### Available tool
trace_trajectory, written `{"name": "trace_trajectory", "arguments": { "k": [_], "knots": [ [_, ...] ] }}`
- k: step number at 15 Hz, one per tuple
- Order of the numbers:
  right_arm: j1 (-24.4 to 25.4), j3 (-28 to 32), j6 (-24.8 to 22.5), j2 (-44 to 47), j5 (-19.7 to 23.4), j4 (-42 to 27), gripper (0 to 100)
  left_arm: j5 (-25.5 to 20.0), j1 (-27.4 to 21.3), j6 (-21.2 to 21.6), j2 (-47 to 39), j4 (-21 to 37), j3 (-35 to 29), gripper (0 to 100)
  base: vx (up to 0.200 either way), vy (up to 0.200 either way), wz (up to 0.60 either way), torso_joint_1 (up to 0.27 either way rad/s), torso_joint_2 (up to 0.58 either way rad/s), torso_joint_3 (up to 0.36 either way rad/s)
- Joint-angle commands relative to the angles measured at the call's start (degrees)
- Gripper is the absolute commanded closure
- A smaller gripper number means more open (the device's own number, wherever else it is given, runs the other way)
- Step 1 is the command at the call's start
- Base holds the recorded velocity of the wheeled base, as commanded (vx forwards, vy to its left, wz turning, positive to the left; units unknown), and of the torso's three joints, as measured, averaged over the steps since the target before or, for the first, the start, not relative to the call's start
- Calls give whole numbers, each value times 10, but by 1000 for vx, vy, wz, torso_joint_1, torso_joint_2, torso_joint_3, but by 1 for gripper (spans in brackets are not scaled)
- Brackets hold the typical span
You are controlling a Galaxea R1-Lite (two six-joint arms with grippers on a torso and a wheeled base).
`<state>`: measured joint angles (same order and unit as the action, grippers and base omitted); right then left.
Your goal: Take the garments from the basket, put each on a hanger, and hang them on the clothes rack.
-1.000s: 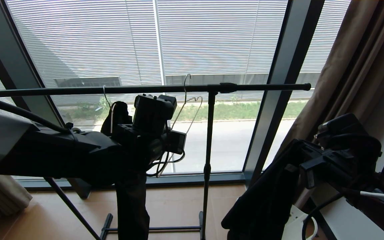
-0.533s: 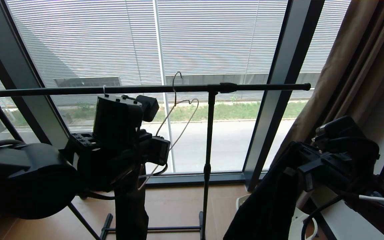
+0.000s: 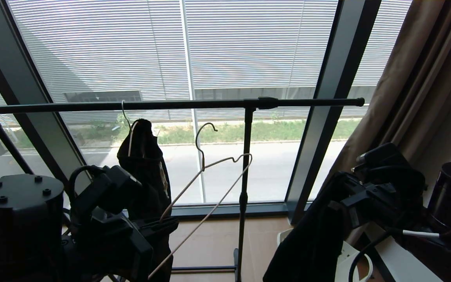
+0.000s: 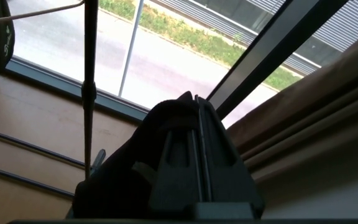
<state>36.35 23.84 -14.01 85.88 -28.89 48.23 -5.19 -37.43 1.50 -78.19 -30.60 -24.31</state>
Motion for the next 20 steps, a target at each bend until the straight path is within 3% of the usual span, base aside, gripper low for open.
{"name": "trace_trajectory", "arguments": {
  "k": [1,3,5,10,16,20],
  "knots": [
    [0,7,-1,17,-13,0,100,-50,0,25,-11,-115,97,100,0,0,0,0,0,0],
    [-1,16,0,35,-39,1,100,-106,-1,45,-47,-212,149,100,0,0,0,0,0,0],
    [-4,28,0,48,-64,13,100,-119,-5,54,-76,-251,164,100,0,0,0,0,0,0],
    [-67,56,-1,75,-82,28,100,-126,-42,55,-88,-254,150,100,0,0,0,0,0,0],
    [-81,72,2,92,-100,30,100,-134,-54,51,-101,-254,125,100,0,0,0,0,0,0],
    [-85,73,2,133,-105,124,100,-135,-54,45,-117,-257,104,100,0,0,0,0,0,0]
  ]
}}
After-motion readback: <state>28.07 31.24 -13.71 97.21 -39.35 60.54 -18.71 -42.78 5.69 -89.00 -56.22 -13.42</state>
